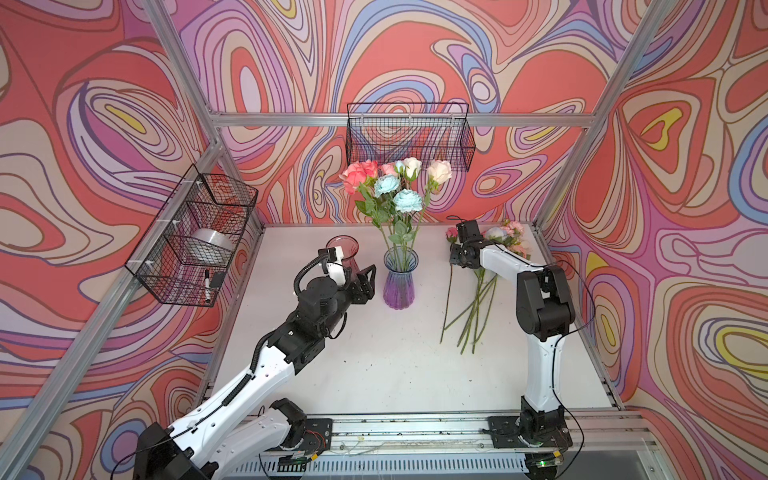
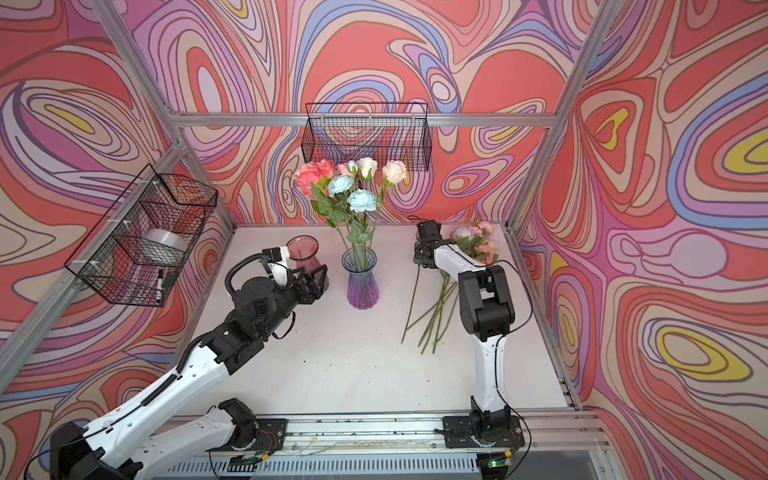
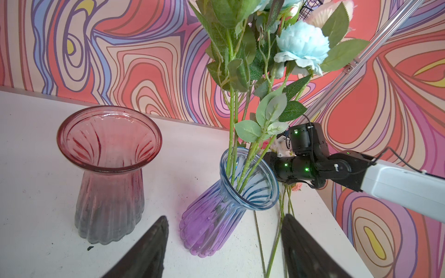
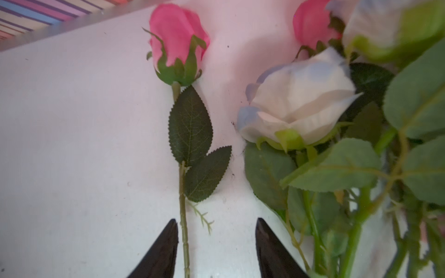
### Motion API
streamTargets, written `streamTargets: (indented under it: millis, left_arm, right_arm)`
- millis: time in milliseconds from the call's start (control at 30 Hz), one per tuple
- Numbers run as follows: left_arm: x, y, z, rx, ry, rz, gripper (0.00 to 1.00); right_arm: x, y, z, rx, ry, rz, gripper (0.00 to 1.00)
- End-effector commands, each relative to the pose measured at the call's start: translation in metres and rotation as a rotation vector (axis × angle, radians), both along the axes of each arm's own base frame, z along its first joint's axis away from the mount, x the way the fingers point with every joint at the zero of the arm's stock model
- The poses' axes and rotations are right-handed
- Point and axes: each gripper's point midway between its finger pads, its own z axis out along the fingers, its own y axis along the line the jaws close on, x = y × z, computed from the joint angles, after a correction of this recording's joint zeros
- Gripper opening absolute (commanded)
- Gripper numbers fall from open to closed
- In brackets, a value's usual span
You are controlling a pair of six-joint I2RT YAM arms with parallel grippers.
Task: Arrange the flowers into the vase
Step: 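Open the right gripper, return to the pile and lower onto a pink rosebud stem, then close the right gripper on the pink rosebud stem and lift it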
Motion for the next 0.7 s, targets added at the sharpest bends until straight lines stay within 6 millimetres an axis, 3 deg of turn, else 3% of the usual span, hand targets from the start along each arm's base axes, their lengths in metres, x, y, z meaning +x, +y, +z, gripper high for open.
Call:
streamTargets:
  millis: [0, 167, 433, 667]
  left_arm:
    - [0.001, -0.002, 0.012, -0.011, -0.017, -0.009, 0.74]
    - [0.001, -0.001, 0.014, -0.011, -0.021, -0.006, 0.74]
    - [0.000, 0.000, 0.015, -0.011, -0.025, -0.006, 0.74]
    - [0.000, 0.001, 0.016, -0.007, -0.030, -0.001, 0.75]
  right_arm:
    - [0.000, 0.016, -0.009, 0.068, 0.041, 0.055, 0.51]
    - [0.003, 0.021, -0.025, 0.084, 0.086, 0.056, 0.45]
    - [-0.008, 0.023, -0.047, 0.097, 0.140, 0.061, 0.28]
    - [-0.008, 0.025, -0.045, 0.101, 0.133, 0.078, 0.10]
